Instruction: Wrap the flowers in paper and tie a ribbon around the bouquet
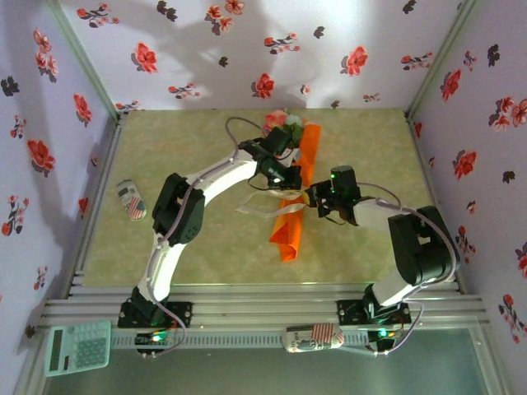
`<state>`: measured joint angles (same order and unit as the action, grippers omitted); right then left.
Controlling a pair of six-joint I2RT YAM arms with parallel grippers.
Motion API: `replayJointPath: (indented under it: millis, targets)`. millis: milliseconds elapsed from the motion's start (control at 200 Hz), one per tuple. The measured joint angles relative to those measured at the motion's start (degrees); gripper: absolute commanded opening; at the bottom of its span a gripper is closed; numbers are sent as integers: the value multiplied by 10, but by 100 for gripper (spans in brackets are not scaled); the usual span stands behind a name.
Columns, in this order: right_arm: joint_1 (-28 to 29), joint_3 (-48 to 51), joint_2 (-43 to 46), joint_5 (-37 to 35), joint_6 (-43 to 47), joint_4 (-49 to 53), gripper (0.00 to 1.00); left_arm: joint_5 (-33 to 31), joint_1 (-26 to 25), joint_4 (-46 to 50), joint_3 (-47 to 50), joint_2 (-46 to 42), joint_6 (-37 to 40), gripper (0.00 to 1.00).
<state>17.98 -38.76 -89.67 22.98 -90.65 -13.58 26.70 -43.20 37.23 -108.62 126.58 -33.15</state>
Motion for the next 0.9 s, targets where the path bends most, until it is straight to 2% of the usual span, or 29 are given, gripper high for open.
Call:
replayJointPath:
  millis: [320, 580, 770, 900]
  targets:
    - [0, 4, -9, 0, -36, -59, 0, 6, 0, -10, 28, -5, -11, 0]
    - [0, 9, -17, 10, -40, -61, 0, 6, 0, -30, 57, -23, -26, 0]
    - [0, 18, -16, 11, -39, -51, 17, 6, -5, -40, 62, -30, -30, 0]
    - [0, 27, -5, 11, -39, -45, 17, 6, -9, -42, 67, -34, -30, 0]
